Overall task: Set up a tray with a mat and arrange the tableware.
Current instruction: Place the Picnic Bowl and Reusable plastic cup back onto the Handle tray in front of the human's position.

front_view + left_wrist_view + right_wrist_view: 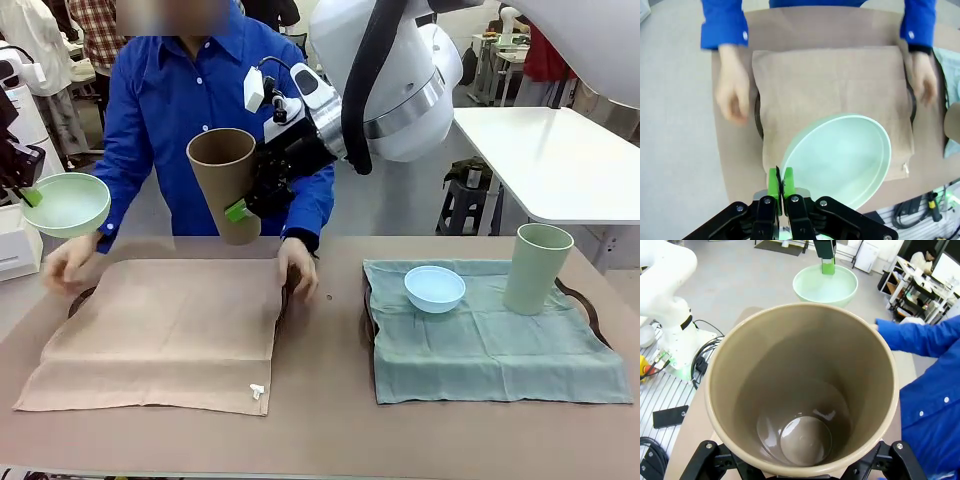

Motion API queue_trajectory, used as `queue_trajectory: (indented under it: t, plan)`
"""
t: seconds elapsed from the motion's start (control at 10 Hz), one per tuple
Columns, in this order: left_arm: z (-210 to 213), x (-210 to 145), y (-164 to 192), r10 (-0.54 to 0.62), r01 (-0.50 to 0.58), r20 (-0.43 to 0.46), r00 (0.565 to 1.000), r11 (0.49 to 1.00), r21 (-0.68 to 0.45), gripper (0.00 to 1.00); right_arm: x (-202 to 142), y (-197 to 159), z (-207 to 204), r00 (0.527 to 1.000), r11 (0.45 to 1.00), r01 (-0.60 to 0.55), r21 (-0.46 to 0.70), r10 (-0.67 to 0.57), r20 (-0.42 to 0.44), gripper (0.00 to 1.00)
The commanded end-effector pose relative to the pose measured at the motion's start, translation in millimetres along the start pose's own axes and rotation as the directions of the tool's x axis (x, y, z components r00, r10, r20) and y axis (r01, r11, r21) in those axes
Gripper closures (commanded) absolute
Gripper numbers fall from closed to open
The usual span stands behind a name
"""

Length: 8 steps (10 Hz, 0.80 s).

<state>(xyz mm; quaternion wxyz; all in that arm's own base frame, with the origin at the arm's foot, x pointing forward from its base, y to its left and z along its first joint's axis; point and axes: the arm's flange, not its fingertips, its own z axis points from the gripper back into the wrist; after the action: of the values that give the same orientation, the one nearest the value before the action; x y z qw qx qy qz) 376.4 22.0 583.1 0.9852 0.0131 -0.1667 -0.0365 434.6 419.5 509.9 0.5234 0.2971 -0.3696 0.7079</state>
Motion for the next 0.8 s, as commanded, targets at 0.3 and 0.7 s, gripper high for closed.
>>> queue_trajectory:
  t: [0.3, 0.7]
  plan:
    - [-1.2, 2.1, 1.3, -0.007, 0.007, 0.015, 1.0, 1.0, -0.003, 1.0, 1.4, -0.3, -0.2, 1.0, 1.0, 0.0, -0.005, 0.0, 0.004, 0.76]
    - [-1.2, 2.1, 1.3, -0.007, 0.007, 0.015, 1.0, 1.0, -0.003, 1.0, 1.4, -0.3, -0.2, 1.0, 1.0, 0.0, -0.005, 0.0, 0.004, 0.76]
